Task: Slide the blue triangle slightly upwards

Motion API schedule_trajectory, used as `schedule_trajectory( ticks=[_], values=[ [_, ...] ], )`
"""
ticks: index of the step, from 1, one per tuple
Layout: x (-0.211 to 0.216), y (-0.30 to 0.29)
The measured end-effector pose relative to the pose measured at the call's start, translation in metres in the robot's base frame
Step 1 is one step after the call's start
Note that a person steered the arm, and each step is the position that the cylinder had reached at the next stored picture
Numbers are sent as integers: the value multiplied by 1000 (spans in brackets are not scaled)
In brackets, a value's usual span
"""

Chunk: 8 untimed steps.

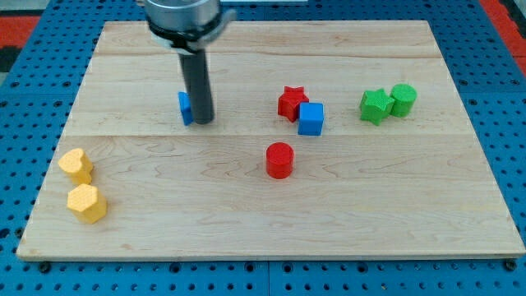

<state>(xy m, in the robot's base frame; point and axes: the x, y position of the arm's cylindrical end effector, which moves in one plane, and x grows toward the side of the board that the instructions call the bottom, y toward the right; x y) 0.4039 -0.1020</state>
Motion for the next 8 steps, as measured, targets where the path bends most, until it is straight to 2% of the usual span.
schedule_trajectory(
  ticks=[1,2,3,5,6,7,8],
  values=[
    [5,-43],
    [-17,-86],
    [-52,-54],
    [32,-44],
    [10,-13],
    [-46,-14],
    [-79,-1]
  ],
)
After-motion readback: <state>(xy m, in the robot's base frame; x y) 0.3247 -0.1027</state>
